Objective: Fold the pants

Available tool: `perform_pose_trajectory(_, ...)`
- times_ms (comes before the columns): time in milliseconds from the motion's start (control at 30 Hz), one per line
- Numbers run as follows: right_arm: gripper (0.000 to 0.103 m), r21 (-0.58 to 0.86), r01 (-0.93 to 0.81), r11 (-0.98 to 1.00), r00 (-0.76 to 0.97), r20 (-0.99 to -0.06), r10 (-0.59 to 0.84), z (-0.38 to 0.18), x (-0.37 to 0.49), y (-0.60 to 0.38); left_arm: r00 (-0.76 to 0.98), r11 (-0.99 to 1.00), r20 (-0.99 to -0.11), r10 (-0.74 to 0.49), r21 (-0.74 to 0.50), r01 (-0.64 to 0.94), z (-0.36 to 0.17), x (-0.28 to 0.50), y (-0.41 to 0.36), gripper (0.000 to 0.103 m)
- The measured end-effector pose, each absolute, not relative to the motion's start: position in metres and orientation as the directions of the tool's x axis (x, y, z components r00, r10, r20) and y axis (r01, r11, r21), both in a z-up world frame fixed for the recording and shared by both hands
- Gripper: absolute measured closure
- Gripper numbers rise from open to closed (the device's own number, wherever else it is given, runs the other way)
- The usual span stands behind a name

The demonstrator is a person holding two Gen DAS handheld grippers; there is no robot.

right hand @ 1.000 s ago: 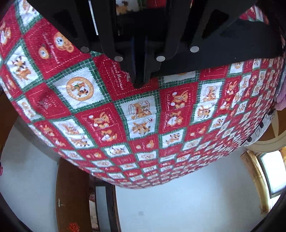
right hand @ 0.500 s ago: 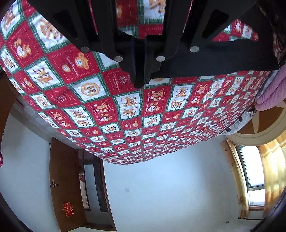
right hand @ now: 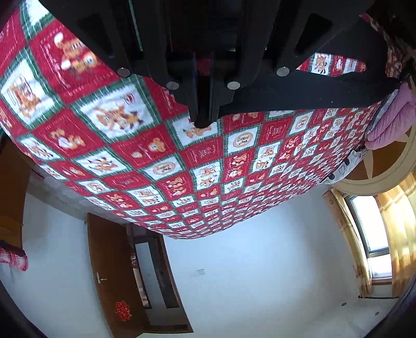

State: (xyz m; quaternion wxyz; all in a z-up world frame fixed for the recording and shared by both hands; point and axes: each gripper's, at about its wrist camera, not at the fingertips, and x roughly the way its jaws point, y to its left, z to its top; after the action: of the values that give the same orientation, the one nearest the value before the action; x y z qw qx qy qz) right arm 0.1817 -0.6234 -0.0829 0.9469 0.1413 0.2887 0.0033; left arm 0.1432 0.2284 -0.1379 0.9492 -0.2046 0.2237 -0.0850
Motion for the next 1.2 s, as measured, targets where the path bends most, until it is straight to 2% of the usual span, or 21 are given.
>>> perform_pose_trajectory(267, 0.096, 0.301, 0.109, 0.947, 0.837, -0.542, 0.076, -0.097, 0.146, -0.635, 0.874, 0.891, -0.403, -0.270, -0.449, 0.068, -0.163, 0.117, 0.235, 0.095)
perform_pose_trajectory(333, 0.100, 0.307, 0.127, 0.943, 0.841, -0.538, 0.062, -0.100, 0.135, -0.641, 0.870, 0.890, -0.403, -0.284, -0.448, 0.083, -0.169, 0.112, 0.235, 0.095)
perform_pose_trajectory(533, 0.100, 0.328, 0.196, 0.924, 0.837, -0.547, 0.017, -0.110, 0.113, -0.667, 0.845, 0.914, -0.444, -0.298, -0.387, 0.119, -0.183, 0.103, 0.228, 0.095)
perform_pose_trajectory(767, 0.099, 0.319, 0.125, 0.939, 0.848, -0.525, 0.066, -0.082, 0.094, -0.632, 0.840, 0.932, -0.459, -0.291, -0.334, 0.141, -0.185, 0.097, 0.223, 0.095)
perform_pose_trajectory(833, 0.094, 0.283, 0.035, 0.959, 0.825, -0.549, 0.132, -0.072, 0.103, -0.587, 0.841, 0.939, -0.462, -0.282, -0.314, 0.143, -0.185, 0.096, 0.222, 0.094)
perform_pose_trajectory(867, 0.079, 0.239, -0.009, 0.971, 0.808, -0.570, 0.147, -0.069, 0.108, -0.562, 0.842, 0.945, -0.465, -0.274, -0.292, 0.146, -0.185, 0.095, 0.219, 0.094)
perform_pose_trajectory(900, 0.055, 0.192, -0.053, 0.980, 0.793, -0.589, 0.158, -0.067, 0.113, -0.539, 0.843, 0.950, -0.467, -0.268, -0.274, 0.151, -0.184, 0.094, 0.218, 0.094)
perform_pose_trajectory(933, 0.046, 0.133, -0.125, 0.983, 0.770, -0.611, 0.181, -0.068, 0.118, -0.506, 0.844, 0.954, -0.468, -0.262, -0.258, 0.153, -0.184, 0.093, 0.216, 0.094)
perform_pose_trajectory(967, 0.043, 0.099, -0.171, 0.980, 0.759, -0.621, 0.195, -0.069, 0.118, -0.485, 0.845, 0.958, -0.470, -0.256, -0.241, 0.156, -0.184, 0.091, 0.214, 0.094)
perform_pose_trajectory(1067, 0.043, -0.004, -0.331, 0.944, 0.700, -0.672, 0.242, -0.087, 0.122, -0.415, 0.845, 0.968, -0.479, -0.238, -0.185, 0.167, -0.183, 0.087, 0.211, 0.093)
perform_pose_trajectory(1200, 0.043, -0.185, -0.468, 0.864, 0.662, -0.721, 0.204, -0.123, 0.124, -0.347, 0.846, 0.979, -0.493, -0.204, -0.086, 0.186, -0.184, 0.081, 0.204, 0.092)
